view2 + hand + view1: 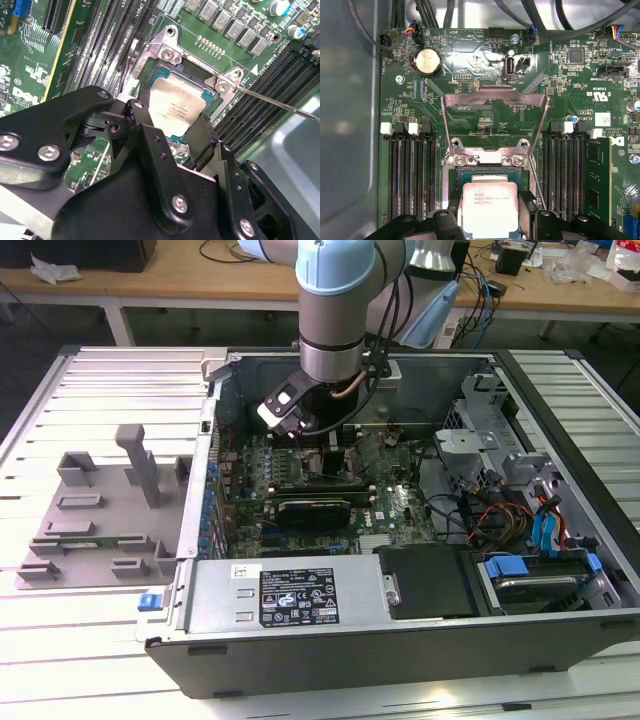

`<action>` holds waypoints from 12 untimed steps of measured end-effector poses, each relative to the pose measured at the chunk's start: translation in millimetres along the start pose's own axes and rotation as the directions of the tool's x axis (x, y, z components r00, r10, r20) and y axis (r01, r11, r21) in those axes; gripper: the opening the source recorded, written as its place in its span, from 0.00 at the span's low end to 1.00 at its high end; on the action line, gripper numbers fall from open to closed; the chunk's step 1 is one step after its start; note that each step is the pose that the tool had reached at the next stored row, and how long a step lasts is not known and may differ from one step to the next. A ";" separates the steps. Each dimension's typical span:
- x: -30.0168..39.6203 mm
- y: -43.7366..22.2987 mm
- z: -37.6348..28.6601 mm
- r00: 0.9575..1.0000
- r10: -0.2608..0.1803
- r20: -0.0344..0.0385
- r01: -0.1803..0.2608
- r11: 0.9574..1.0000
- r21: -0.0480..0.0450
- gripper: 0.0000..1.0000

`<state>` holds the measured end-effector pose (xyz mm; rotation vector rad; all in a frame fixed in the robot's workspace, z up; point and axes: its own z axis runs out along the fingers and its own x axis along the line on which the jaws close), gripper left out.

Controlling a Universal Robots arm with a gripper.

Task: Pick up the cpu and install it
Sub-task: 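Place the cpu into insertion slot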

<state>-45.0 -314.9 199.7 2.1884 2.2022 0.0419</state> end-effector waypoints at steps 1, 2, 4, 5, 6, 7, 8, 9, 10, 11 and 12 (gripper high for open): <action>0.0 0.0 0.0 1.000 0.003 0.000 -0.003 1.000 0.000 0.53; 0.0 0.1 0.0 1.000 0.006 0.000 -0.006 1.000 0.000 0.53; 0.0 0.2 0.0 1.000 0.015 0.001 -0.015 1.000 0.000 0.53; 0.0 0.2 0.0 1.000 0.017 0.001 -0.017 1.000 0.000 0.53; 0.1 0.3 -0.5 1.000 0.020 0.000 -0.020 1.000 0.000 0.53; 0.0 0.3 -0.7 1.000 0.024 0.000 -0.024 1.000 0.000 0.53; 0.0 0.6 -0.7 1.000 0.030 0.000 -0.030 1.000 0.000 0.53; -0.1 0.9 -0.8 0.999 0.035 0.000 -0.035 0.999 0.000 0.53; -0.1 1.2 -0.8 0.999 0.038 0.001 -0.038 0.999 0.000 0.53; -0.1 1.4 -0.7 0.999 0.039 0.001 -0.039 0.999 0.000 0.53; 0.0 1.7 -0.3 0.999 0.039 0.001 -0.039 0.999 0.000 0.53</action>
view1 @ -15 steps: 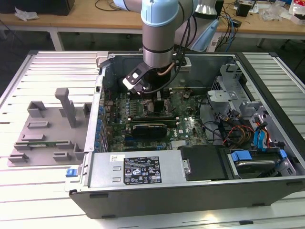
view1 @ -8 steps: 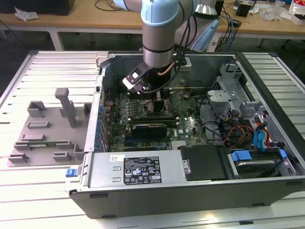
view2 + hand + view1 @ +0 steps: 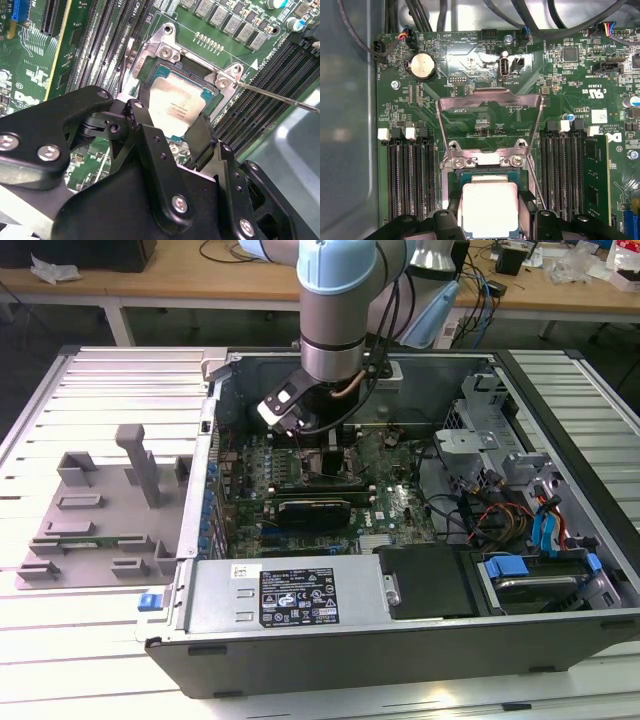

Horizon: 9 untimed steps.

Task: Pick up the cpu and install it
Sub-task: 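Place the cpu into insertion slot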

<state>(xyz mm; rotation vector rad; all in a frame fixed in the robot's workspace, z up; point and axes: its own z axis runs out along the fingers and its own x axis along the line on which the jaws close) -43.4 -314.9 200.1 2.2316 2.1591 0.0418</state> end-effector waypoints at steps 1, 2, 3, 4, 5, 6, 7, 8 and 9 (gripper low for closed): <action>-0.1 -0.1 1.0 1.000 0.000 0.000 0.000 1.000 0.000 0.53; 0.0 0.0 1.1 1.000 0.000 0.000 0.000 1.000 0.000 0.53; 0.0 0.0 1.2 1.000 0.000 0.000 0.000 1.000 0.000 0.53; 0.0 -0.1 1.2 1.000 0.000 0.000 0.000 1.000 0.000 0.53; 0.1 -0.4 1.3 1.000 0.000 -0.001 0.000 1.000 0.000 0.53; 0.1 -0.6 1.3 1.000 0.000 -0.001 0.000 1.000 -0.001 0.53; 0.0 -1.0 1.3 1.000 0.000 -0.001 0.000 1.000 -0.001 0.53; 0.0 -1.3 1.1 1.000 0.000 -0.001 0.000 1.000 -0.001 0.53; 0.0 -1.4 1.1 1.000 0.000 -0.001 0.000 1.000 -0.001 0.53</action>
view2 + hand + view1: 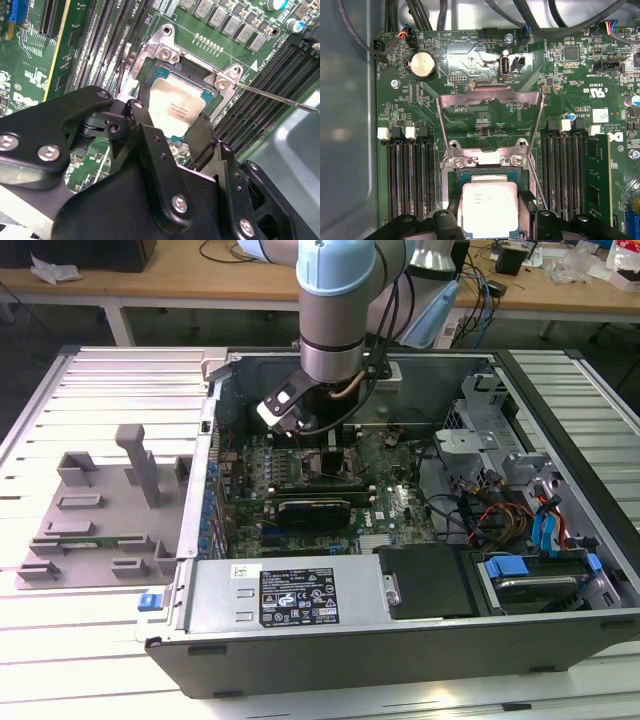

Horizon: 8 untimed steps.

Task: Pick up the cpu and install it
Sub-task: 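Place the cpu into insertion slot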

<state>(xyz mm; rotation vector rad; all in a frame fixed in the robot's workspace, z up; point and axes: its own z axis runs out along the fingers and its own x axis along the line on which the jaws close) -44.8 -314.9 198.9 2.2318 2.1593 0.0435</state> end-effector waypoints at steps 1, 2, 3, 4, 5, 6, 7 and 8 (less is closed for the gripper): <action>0.0 0.0 0.0 1.000 0.000 0.000 0.000 1.000 0.000 0.53; 0.0 0.0 0.0 1.000 0.000 0.000 0.000 1.000 0.000 0.53; 0.0 0.1 0.0 1.000 0.000 0.000 0.000 1.000 0.000 0.53; 0.0 0.2 0.0 1.000 0.000 0.000 0.000 1.000 0.000 0.53; 0.0 0.3 0.0 1.000 0.000 0.000 0.000 1.000 0.000 0.53; 0.0 0.4 0.0 1.000 0.000 0.000 0.000 1.000 0.000 0.53; 0.0 0.4 0.0 1.000 0.000 0.000 0.000 1.000 0.000 0.53; 0.0 0.5 0.1 1.000 0.000 0.000 0.000 1.000 0.000 0.55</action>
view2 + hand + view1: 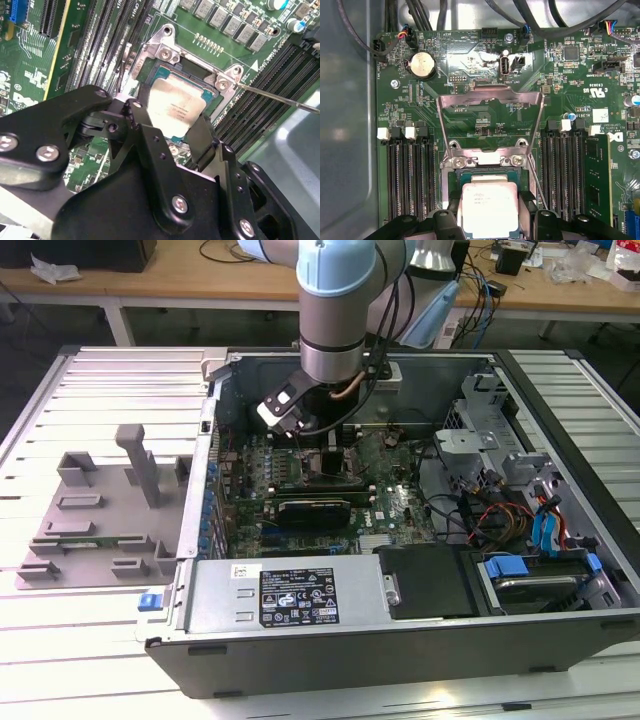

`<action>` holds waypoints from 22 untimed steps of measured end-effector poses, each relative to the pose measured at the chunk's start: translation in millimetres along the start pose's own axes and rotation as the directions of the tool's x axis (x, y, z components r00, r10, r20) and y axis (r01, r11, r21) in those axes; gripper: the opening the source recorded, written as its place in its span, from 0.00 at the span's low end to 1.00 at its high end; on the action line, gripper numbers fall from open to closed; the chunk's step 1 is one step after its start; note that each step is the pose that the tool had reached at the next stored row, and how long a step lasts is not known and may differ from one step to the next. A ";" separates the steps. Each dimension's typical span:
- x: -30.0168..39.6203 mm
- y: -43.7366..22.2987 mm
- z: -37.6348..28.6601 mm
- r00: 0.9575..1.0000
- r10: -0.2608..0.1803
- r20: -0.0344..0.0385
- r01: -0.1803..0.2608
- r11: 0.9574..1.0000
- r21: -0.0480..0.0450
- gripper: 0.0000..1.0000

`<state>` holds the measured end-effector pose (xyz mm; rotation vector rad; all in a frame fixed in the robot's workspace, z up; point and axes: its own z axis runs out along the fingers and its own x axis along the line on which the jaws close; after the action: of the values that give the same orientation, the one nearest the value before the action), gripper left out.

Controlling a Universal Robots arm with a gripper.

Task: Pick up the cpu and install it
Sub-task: 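Place the cpu into insertion slot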

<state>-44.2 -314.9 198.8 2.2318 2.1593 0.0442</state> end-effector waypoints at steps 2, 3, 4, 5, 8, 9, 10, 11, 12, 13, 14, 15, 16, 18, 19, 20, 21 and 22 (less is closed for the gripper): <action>0.0 0.0 -0.1 1.000 0.000 0.000 0.000 1.000 0.000 0.61; 0.0 0.0 -0.1 1.000 0.000 0.000 0.000 1.000 0.000 0.61; -0.1 0.1 -0.9 1.000 0.000 0.001 0.000 1.000 0.000 0.61; -0.1 0.1 -2.6 1.000 0.000 0.000 0.000 1.000 0.000 0.61; -0.1 0.5 -11.2 1.000 0.000 0.000 0.000 1.000 0.000 0.61; -0.1 0.6 -13.4 1.000 0.000 0.000 0.000 1.000 0.000 0.61; -0.1 0.7 -14.0 1.000 0.000 0.000 0.000 1.000 0.000 0.61; -0.1 0.7 -14.0 1.000 0.000 0.000 0.000 1.000 0.000 0.61; -0.1 0.7 -14.0 1.000 0.000 0.000 0.000 1.000 0.000 0.61; -0.1 0.7 -14.1 1.000 0.000 0.000 0.000 1.000 0.000 0.61; -0.1 0.7 -14.1 1.000 0.000 0.000 0.000 1.000 0.000 0.60; -0.1 0.7 -14.2 1.000 0.000 0.000 0.000 1.000 0.000 0.53; -0.1 0.7 -14.2 1.000 0.000 0.000 0.000 1.000 0.000 0.40; -0.1 0.7 -14.2 1.000 0.000 0.000 0.000 1.000 0.000 0.28; -0.1 0.7 -14.3 1.000 0.000 0.000 0.000 1.000 0.000 0.16; -0.1 0.7 -14.3 1.000 0.000 0.000 0.000 1.000 0.000 0.11; -0.1 0.7 -14.4 1.000 0.000 0.000 0.000 1.000 0.000 0.11; -0.1 0.6 -13.9 1.000 0.000 0.000 0.000 1.000 0.000 0.11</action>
<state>-44.2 -315.0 212.7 2.2318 2.1593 0.0432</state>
